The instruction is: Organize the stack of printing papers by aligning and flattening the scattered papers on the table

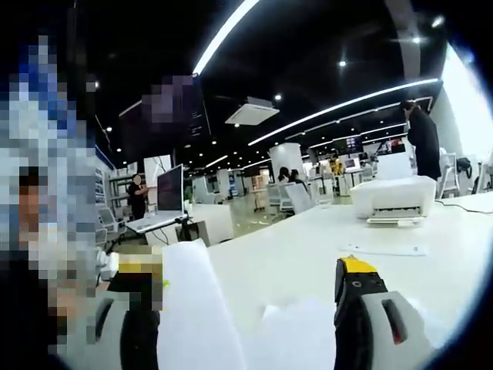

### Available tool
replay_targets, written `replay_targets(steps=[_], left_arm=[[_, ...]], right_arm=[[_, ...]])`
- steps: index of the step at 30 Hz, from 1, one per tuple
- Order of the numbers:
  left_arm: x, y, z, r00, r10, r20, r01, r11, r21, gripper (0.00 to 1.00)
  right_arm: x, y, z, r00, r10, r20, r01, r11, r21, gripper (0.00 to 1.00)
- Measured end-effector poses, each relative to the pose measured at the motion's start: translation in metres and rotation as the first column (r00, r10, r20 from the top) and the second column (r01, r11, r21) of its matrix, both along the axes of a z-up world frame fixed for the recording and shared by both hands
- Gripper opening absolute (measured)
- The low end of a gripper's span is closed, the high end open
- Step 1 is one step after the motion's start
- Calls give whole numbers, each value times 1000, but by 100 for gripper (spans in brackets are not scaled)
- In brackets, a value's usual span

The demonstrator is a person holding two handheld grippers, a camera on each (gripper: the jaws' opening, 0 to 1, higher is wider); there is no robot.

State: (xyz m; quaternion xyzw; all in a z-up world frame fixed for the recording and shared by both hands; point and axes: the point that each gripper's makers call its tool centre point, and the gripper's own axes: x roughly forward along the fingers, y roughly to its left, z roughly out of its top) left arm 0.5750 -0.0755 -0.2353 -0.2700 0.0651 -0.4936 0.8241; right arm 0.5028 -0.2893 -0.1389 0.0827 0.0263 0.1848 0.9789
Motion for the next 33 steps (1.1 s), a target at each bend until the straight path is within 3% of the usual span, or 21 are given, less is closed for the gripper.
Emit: replay_targets(steps=[13,33], left_arm=[[-1,2,0,1000,2,0,-2,1000,-2,6],[-2,2,2,1000,-2,-3,2,1000,-14,6]], right_arm=[[0,-16,-10,999,-27,-23,27,1000,-11,89],[-17,-1,-11,999,-25,-25,24,999,-26,89]])
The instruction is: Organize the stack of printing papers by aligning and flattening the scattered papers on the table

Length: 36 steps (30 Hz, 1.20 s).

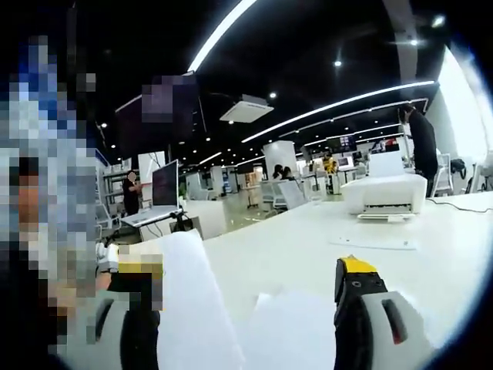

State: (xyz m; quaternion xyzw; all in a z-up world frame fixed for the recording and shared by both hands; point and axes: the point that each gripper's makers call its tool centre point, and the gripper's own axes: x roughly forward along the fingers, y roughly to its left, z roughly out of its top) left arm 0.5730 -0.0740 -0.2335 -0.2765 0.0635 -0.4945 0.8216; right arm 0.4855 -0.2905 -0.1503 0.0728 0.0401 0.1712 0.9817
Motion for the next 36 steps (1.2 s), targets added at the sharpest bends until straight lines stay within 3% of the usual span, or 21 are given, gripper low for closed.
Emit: replay_targets(steps=[11,36], left_arm=[[1,-1,-2,1000,5,-7,-5,1000,12,6],[2,0,-1,1000,3,2,-3,1000,5,6]], right_arm=[[-7,7,-1,1000,11,9,-11,1000,16,90],[-7,-3,-9,1000,4,-16,-4,1000,20,89]])
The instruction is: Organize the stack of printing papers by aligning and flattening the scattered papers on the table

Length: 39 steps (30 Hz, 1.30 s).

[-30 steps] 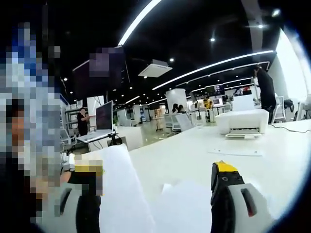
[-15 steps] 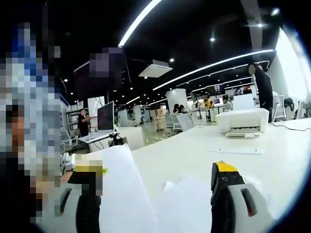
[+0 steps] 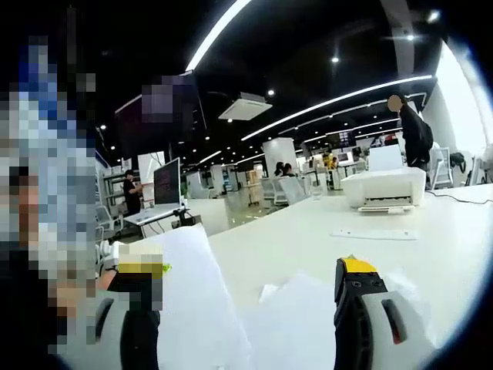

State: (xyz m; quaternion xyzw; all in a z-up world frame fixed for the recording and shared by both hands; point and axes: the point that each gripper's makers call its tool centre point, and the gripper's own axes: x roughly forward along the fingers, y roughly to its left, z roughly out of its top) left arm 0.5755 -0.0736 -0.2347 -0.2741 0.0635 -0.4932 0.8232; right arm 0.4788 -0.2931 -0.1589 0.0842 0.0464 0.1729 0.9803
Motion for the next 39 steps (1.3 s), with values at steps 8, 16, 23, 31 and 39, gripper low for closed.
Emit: replay_targets(steps=[8,16,23,31,39], left_arm=[[0,0,0,1000,-2,-1,2,1000,1,6],[0,1,0,1000,-4,-2,4,1000,0,6],[-1,1,0,1000,-4,-2,4,1000,-1,6],[-1,1,1,1000,-2,0,2,1000,0,6],[-1,1,1,1000,0,5,0,1000,-1,6]], right_arm=[[-4,0,-1,1000,-10,-4,10,1000,5,89],[-5,1,-2,1000,-13,-8,13,1000,6,89],[-4,0,-6,1000,-13,-16,13,1000,2,89],[-5,-2,-12,999,-19,-28,19,1000,1,89],[-5,0,-26,999,-40,-38,40,999,15,89]])
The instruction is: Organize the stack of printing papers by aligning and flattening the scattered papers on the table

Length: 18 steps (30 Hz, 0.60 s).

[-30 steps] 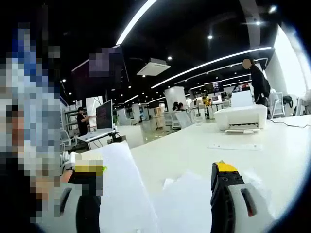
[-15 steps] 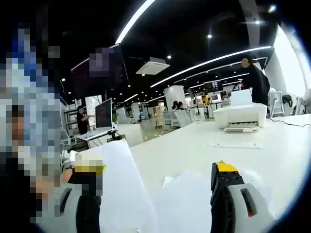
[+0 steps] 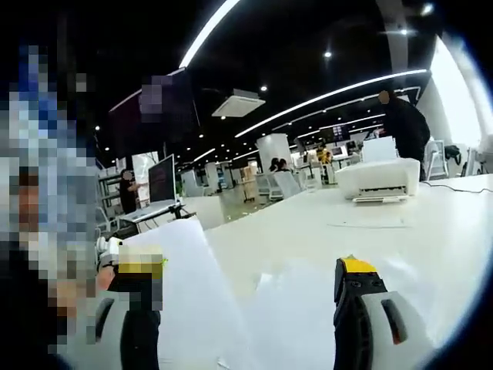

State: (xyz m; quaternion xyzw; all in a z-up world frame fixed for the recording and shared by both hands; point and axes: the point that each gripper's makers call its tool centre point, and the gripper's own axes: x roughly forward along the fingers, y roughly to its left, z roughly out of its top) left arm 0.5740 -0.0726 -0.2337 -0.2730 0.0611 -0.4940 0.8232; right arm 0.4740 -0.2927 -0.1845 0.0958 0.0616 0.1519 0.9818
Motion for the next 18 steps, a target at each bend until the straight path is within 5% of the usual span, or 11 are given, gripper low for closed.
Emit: replay_targets(steps=[5,18], left_arm=[[0,0,0,1000,-2,0,2,1000,1,6],[0,0,-1,1000,-2,1,2,1000,4,6]], right_arm=[[2,2,-14,1000,-16,-24,16,1000,-22,89],[-6,-6,-11,999,-51,-17,51,999,-7,89]])
